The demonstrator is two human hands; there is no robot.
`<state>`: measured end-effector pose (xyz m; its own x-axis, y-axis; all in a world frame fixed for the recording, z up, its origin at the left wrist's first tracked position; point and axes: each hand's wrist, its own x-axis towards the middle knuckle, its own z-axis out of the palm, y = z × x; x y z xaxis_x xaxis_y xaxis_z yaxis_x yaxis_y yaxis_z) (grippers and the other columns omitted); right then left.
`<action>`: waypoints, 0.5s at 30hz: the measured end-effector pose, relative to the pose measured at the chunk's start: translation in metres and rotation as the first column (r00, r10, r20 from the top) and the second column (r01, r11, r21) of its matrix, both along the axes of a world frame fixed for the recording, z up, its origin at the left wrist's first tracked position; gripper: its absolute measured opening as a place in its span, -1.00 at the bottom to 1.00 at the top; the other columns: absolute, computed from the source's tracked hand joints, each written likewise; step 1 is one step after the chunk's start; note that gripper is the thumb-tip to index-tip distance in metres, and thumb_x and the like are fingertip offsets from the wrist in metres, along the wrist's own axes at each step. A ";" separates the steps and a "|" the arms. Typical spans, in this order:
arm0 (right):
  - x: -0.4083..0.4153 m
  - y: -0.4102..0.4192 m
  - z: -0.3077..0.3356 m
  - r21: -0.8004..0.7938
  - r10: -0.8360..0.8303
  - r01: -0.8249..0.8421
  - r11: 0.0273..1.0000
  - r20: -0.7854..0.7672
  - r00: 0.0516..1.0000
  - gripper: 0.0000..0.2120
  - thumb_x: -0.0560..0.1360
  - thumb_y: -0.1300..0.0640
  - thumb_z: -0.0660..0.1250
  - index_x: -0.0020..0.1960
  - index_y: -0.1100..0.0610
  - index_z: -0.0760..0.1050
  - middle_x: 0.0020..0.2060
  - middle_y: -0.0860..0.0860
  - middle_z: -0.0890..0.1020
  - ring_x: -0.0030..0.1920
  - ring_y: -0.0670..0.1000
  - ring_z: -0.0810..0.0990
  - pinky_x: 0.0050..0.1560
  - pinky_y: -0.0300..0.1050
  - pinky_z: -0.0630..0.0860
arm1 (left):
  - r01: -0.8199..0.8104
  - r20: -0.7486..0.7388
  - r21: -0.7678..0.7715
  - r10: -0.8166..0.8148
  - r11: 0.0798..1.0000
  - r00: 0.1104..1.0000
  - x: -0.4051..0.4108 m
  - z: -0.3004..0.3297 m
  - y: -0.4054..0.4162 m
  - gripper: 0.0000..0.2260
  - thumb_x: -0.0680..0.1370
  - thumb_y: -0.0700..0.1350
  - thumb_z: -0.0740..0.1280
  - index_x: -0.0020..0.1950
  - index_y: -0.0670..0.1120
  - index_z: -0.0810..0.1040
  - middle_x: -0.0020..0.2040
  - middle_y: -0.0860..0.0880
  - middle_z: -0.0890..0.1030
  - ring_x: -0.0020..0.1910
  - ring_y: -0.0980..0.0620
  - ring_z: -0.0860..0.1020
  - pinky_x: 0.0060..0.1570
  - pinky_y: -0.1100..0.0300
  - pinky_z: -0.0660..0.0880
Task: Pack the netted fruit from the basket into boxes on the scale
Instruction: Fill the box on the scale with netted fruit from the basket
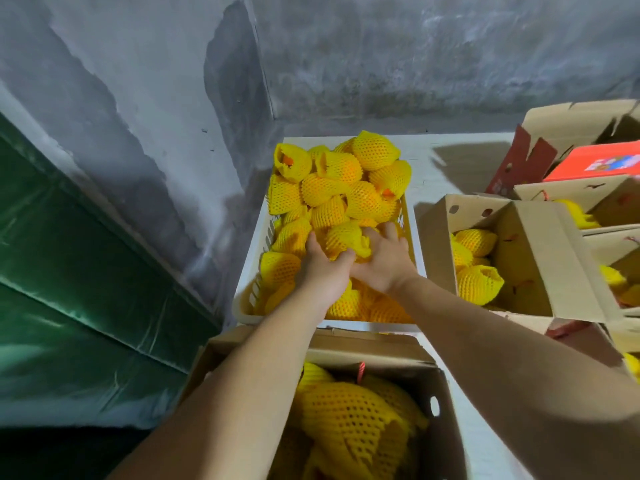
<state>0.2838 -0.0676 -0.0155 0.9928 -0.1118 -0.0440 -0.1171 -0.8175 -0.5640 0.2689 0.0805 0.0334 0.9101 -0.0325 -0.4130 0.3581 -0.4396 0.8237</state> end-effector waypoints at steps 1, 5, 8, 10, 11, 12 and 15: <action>-0.002 -0.001 0.001 0.037 0.003 -0.003 0.999 -0.005 1.000 -0.01 0.15 -0.55 0.15 0.48 -0.13 0.39 0.34 0.07 0.33 0.38 0.30 0.34 0.38 0.26 0.36 | 0.015 -0.015 0.036 -0.015 0.999 1.000 0.002 -0.003 0.002 -0.19 0.63 0.22 0.33 0.72 0.11 -0.08 0.69 -0.08 0.18 0.61 -0.22 0.25 0.53 -0.16 0.30; -0.013 0.000 0.005 0.053 0.118 -0.121 0.991 0.053 0.992 -0.05 0.16 -0.49 0.28 0.50 -0.18 0.35 0.34 0.01 0.30 0.32 0.22 0.29 0.32 0.24 0.39 | 0.073 -0.060 0.178 -0.064 0.981 0.996 0.014 -0.011 0.016 -0.09 0.49 0.41 0.39 0.69 0.12 0.04 0.64 -0.15 0.22 0.58 -0.26 0.28 0.51 -0.18 0.32; -0.020 0.000 0.004 0.048 0.176 -0.180 0.983 0.063 0.982 0.04 0.16 -0.52 0.44 0.55 -0.17 0.28 0.36 0.00 0.25 0.33 0.19 0.23 0.40 0.21 0.30 | 0.067 0.013 0.110 -0.068 0.992 0.998 0.014 -0.016 0.021 -0.18 0.49 0.30 0.48 0.60 0.06 0.15 0.48 -0.11 0.45 0.38 -0.19 0.48 0.28 0.02 0.45; -0.024 -0.003 0.006 0.084 0.181 -0.185 0.979 0.055 0.982 0.11 0.16 -0.45 0.57 0.59 -0.21 0.19 0.39 -0.04 0.22 0.36 0.16 0.20 0.45 0.22 0.26 | 0.075 0.065 0.099 -0.082 0.992 0.995 0.011 -0.015 0.018 -0.21 0.51 0.29 0.46 0.59 0.06 0.17 0.45 -0.10 0.47 0.36 -0.19 0.49 0.26 0.02 0.47; -0.025 -0.005 0.009 0.128 0.174 -0.180 0.975 0.054 0.983 0.15 0.14 -0.44 0.58 0.60 -0.24 0.15 0.41 -0.05 0.22 0.40 0.15 0.20 0.47 0.19 0.25 | 0.069 0.092 0.093 -0.078 0.993 0.993 0.009 -0.014 0.015 -0.19 0.50 0.33 0.44 0.60 0.07 0.16 0.47 -0.10 0.46 0.38 -0.21 0.48 0.32 -0.04 0.48; -0.026 -0.005 0.013 0.202 0.158 -0.167 0.965 0.061 0.986 0.16 0.13 -0.44 0.57 0.61 -0.27 0.11 0.44 -0.06 0.23 0.44 0.14 0.21 0.48 0.15 0.24 | 0.056 0.113 0.068 -0.064 0.996 0.992 0.009 -0.011 0.012 -0.16 0.47 0.38 0.41 0.61 0.09 0.15 0.50 -0.10 0.44 0.42 -0.24 0.45 0.37 -0.11 0.46; -0.031 -0.001 0.035 0.626 0.034 -0.091 0.774 0.102 0.994 0.12 0.21 -0.31 0.63 0.61 -0.29 0.09 0.52 -0.07 0.36 0.51 0.04 0.37 0.51 0.15 0.34 | -0.065 0.088 -0.186 0.083 0.980 0.993 0.005 0.006 0.005 -0.16 0.52 0.37 0.33 0.68 0.13 0.04 0.60 -0.09 0.34 0.51 -0.24 0.38 0.34 0.02 0.36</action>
<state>0.2532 -0.0686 0.0196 0.9997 -0.0246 -0.0028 -0.0096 -0.2804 -0.9598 0.2743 0.0857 0.0396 0.9475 -0.0304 -0.3182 0.3006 -0.2540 0.9193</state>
